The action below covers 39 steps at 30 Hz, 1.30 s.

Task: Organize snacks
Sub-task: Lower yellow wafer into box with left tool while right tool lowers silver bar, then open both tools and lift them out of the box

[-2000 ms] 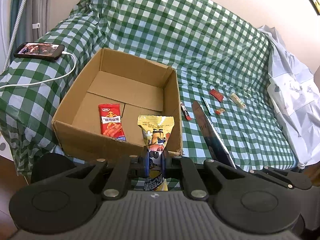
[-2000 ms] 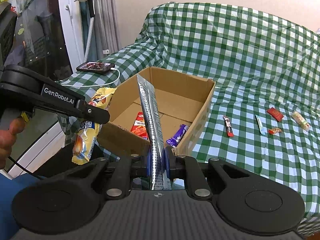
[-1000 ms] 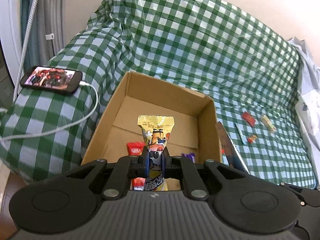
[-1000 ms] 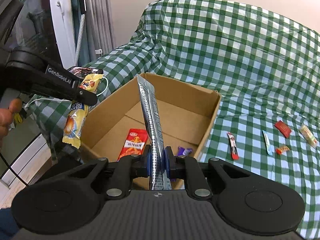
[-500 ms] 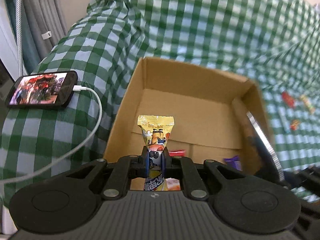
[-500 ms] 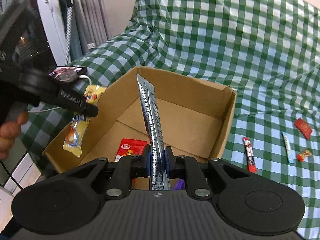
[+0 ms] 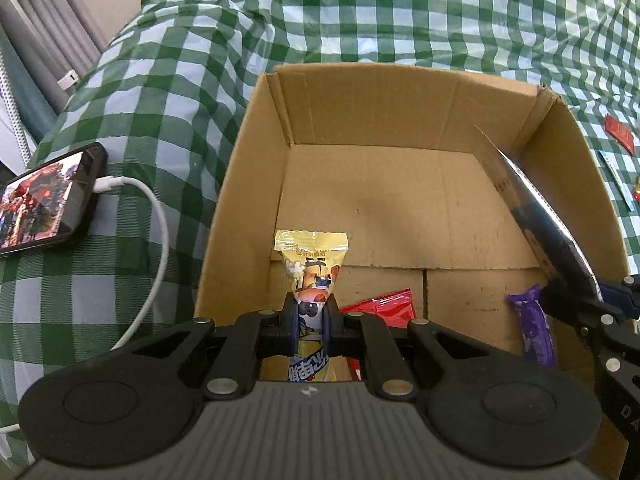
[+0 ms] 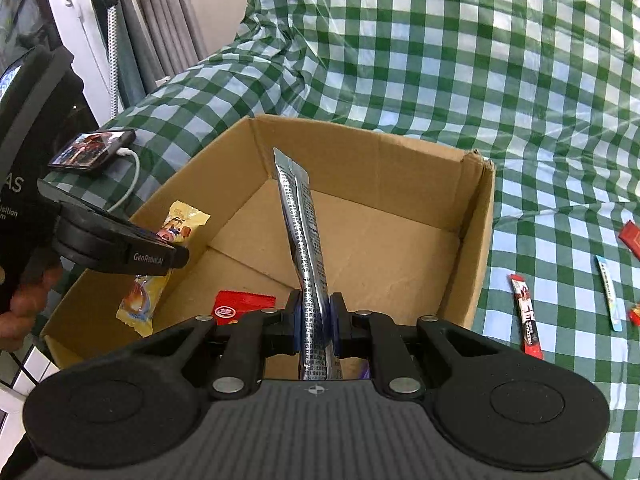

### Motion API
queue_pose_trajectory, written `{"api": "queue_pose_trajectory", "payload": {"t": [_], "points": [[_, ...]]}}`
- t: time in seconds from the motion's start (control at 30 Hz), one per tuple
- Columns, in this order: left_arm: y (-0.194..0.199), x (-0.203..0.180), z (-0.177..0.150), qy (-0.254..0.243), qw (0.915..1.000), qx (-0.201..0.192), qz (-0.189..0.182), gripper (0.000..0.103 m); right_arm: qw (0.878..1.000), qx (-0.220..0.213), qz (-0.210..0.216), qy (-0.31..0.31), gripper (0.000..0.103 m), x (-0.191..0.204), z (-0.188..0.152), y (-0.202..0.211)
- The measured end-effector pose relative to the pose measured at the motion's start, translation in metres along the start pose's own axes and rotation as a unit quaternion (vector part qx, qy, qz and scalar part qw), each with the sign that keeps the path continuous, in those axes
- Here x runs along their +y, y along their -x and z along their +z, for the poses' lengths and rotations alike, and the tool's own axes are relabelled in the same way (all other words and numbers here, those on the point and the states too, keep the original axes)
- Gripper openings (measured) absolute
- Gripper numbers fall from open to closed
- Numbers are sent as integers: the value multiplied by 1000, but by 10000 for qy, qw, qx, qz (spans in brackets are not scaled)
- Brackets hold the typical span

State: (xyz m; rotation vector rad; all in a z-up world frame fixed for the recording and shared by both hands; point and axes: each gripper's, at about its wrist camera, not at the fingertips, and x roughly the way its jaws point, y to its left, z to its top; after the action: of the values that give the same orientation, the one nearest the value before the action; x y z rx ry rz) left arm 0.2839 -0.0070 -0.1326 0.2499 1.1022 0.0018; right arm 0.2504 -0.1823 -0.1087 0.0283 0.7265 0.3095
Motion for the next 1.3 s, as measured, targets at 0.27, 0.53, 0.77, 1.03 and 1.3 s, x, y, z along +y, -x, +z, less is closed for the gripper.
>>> {"api": "queue_pose_trajectory", "payload": {"t": [0.27,0.53,0.77,1.03,1.3], "points": [[25,0,4,-92,9979,-606,230,103,9998,-159,-15,-137,87,-4,8,1],[74,9,-49,224,9982,-558,41,103,9999,-60,102,-123,93,10,-18,50],[128,-1,-110,424,9967,-695,-35,103,9995,-229,-149,-179,98,31,-52,111],[177,-5,-155,611,9928,-1029,-26,103,9982,-457,-382,-47,101,57,-82,162],[202,-17,-184,862,9888,-1211,-104,103,9949,-799,-590,169,102,65,-106,206]]}}
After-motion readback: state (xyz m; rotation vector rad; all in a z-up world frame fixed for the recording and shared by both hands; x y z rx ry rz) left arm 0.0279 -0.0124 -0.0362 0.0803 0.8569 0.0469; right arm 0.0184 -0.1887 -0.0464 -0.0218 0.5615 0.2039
